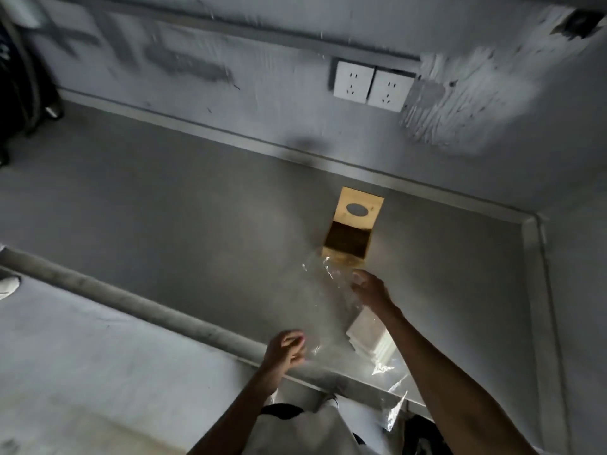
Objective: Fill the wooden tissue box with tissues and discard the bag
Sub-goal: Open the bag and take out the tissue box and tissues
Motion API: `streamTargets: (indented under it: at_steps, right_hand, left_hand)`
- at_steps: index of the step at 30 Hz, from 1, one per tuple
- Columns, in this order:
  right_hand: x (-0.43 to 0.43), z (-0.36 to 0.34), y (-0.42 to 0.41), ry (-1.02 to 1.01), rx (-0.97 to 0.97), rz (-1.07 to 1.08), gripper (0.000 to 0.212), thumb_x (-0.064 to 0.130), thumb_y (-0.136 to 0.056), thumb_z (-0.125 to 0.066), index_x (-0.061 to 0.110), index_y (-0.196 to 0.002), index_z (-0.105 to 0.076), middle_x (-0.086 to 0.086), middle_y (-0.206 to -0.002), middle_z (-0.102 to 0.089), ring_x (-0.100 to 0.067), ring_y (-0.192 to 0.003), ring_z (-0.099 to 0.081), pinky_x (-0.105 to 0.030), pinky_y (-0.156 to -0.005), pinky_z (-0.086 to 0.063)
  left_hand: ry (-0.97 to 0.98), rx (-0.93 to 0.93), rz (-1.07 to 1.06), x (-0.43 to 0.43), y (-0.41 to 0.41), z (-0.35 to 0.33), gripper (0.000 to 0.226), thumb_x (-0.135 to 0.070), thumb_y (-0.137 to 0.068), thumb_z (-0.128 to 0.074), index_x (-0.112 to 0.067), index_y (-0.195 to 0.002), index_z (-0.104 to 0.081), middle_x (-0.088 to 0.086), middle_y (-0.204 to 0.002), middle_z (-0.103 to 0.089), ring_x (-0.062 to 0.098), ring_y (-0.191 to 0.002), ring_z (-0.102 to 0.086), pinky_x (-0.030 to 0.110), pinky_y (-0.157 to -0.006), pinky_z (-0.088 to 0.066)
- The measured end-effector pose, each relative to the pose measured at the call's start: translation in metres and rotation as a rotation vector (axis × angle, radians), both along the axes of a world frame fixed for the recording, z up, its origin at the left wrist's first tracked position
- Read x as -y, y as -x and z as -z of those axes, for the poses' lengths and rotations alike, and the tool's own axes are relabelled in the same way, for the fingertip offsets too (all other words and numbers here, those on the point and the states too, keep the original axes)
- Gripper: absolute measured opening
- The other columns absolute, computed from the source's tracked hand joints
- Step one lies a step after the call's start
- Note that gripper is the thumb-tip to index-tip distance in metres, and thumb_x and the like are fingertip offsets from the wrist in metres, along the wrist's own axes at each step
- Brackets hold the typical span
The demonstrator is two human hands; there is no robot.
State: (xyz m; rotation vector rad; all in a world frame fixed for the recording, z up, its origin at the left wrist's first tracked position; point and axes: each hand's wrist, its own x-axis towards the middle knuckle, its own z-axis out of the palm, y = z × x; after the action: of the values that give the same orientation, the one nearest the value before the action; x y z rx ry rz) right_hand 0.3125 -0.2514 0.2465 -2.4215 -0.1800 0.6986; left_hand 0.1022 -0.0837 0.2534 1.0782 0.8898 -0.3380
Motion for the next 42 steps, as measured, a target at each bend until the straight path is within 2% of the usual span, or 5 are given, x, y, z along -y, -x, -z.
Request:
streamTargets:
  at_steps: [16, 21, 32, 38, 42]
  right_hand:
    - [0.112, -0.093, 0.073, -0.594, -0.146, 0.382, 0.022, 0.014, -0.073, -0.079, 0.010, -0.088, -0.063, 0.009, -0.079, -0.073, -0.006, -0.085, -0.066, -0.027, -0.086, -0.050]
    - [0.124, -0.129, 0.099, -0.685, 0.015, 0.452, 0.042, -0.010, -0.078, -0.069, 0.014, -0.059, -0.041, 0.018, -0.047, -0.049, 0.008, -0.049, -0.047, -0.005, -0.054, -0.038]
    - [0.128, -0.136, 0.104, -0.624, 0.225, 0.448, 0.017, -0.008, -0.072, -0.073, -0.017, -0.078, -0.059, -0.005, -0.072, -0.066, -0.003, -0.067, -0.065, -0.015, -0.066, -0.050]
    - [0.115, -0.134, 0.097, -0.609, 0.279, 0.485, 0.006, 0.023, -0.080, -0.072, 0.028, -0.081, -0.071, 0.007, -0.082, -0.072, -0.002, -0.077, -0.065, -0.024, -0.077, -0.049]
    - [0.107, -0.147, 0.089, -0.523, 0.436, 0.629, 0.018, 0.015, -0.086, -0.068, 0.020, -0.103, -0.065, 0.003, -0.093, -0.070, -0.002, -0.083, -0.067, -0.027, -0.077, -0.049]
  left_hand:
    - [-0.474, 0.525, 0.282, -0.043, -0.080, -0.096, 0.015, -0.007, -0.094, -0.058, -0.015, -0.083, -0.066, 0.002, -0.077, -0.072, 0.012, -0.071, -0.068, 0.031, -0.071, -0.056]
    - [-0.555, 0.714, 0.411, -0.038, -0.098, -0.138, 0.013, 0.001, -0.094, -0.054, -0.004, -0.089, -0.066, -0.002, -0.076, -0.072, 0.003, -0.071, -0.067, 0.015, -0.067, -0.054]
    - [-0.643, 0.786, 0.443, -0.054, -0.113, -0.138, 0.012, -0.004, -0.093, -0.057, -0.008, -0.090, -0.068, -0.002, -0.074, -0.073, 0.013, -0.072, -0.069, 0.021, -0.069, -0.055]
    - [-0.641, 0.653, 0.610, -0.052, -0.119, -0.140, 0.010, -0.028, -0.094, -0.059, -0.022, -0.098, -0.066, 0.001, -0.086, -0.072, 0.018, -0.084, -0.071, 0.029, -0.073, -0.058]
    - [-0.776, 0.818, 0.749, -0.048, -0.138, -0.174, 0.026, -0.035, -0.094, -0.059, -0.027, -0.119, -0.062, -0.012, -0.110, -0.069, -0.006, -0.100, -0.064, 0.013, -0.083, -0.050]
